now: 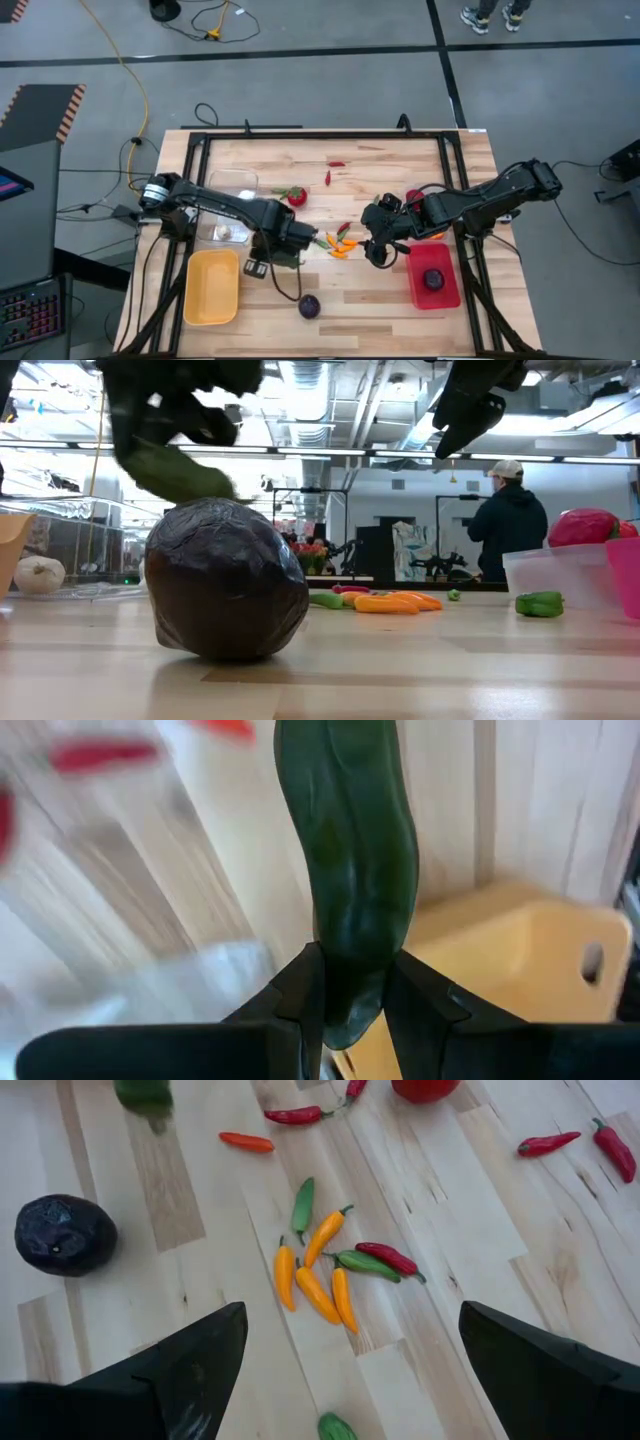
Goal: Sort produce into baskets
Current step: Put the green chili pepper into the yellow bin
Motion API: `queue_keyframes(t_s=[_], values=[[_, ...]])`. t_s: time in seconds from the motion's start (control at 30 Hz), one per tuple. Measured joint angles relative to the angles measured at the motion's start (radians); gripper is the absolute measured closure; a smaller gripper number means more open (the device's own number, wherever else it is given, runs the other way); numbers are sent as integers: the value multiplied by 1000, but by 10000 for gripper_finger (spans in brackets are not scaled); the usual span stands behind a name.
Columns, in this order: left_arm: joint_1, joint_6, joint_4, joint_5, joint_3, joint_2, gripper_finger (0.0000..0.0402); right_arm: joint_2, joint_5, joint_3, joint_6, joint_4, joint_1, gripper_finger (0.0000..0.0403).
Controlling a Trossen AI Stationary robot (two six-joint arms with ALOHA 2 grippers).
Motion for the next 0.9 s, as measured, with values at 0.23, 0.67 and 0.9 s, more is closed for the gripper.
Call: queue_keyframes(t_s=[0.23, 0.67, 0.9], values=[[-78, -77, -83, 29, 0, -3, 327, 0, 0, 0, 0, 0, 0, 12], [-218, -317, -81, 23, -68, -174, 326, 0, 0, -1, 0, -3, 0, 12], [-282, -580, -86, 30, -243, -365, 326, 0, 0, -1, 0, -3, 0, 12]])
